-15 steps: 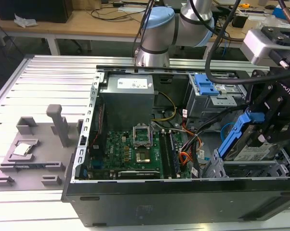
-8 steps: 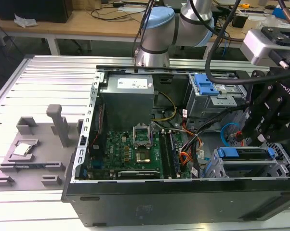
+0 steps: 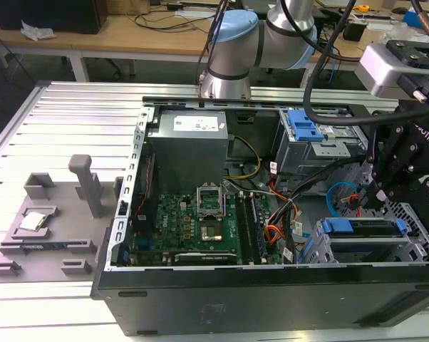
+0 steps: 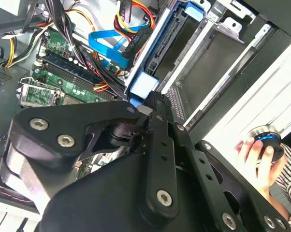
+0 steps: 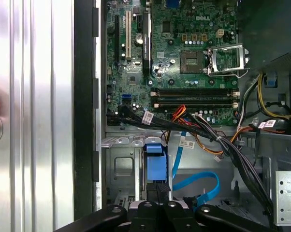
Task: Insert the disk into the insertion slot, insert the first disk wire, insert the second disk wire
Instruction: 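Insert the disk into the insertion slot, then insert the first disk wire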
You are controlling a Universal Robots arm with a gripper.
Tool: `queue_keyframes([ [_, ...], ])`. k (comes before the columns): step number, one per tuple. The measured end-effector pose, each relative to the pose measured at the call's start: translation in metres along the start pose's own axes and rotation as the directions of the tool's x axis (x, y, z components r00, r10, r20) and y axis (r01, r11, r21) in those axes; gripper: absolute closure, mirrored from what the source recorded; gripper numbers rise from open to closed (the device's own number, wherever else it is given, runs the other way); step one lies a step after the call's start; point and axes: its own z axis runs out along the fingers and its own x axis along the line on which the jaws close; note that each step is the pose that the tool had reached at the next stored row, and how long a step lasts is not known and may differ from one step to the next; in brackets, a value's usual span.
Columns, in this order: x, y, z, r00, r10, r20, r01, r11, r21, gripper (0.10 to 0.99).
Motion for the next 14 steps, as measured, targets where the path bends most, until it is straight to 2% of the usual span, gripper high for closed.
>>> queue_keyframes([
  [4,0.0000,-0.0001,0.0002,1.0000,0.000,0.0000,0.000,1.0000,0.000,0.980],
  [5,-0.0001,-0.0018,0.0004,1.0000,0.000,0.0004,0.000,1.0000,0.000,0.980],
  [7,-0.0025,-0.0112,0.0005,1.0000,0.000,-0.0020,0.000,1.0000,0.000,0.980],
  [9,-0.0058,-0.0145,0.0013,1.0000,0.000,-0.0030,0.000,1.0000,0.000,0.980],
  [11,-0.0098,-0.0166,0.0025,1.0000,0.000,-0.0034,0.000,1.0000,0.000,0.980],
  [13,-0.0195,-0.0183,0.0054,1.0000,0.000,-0.0038,0.000,1.0000,-0.001,0.980],
  [14,-0.0251,-0.0196,0.0096,1.0000,0.000,-0.0040,0.000,1.0000,-0.001,0.980],
])
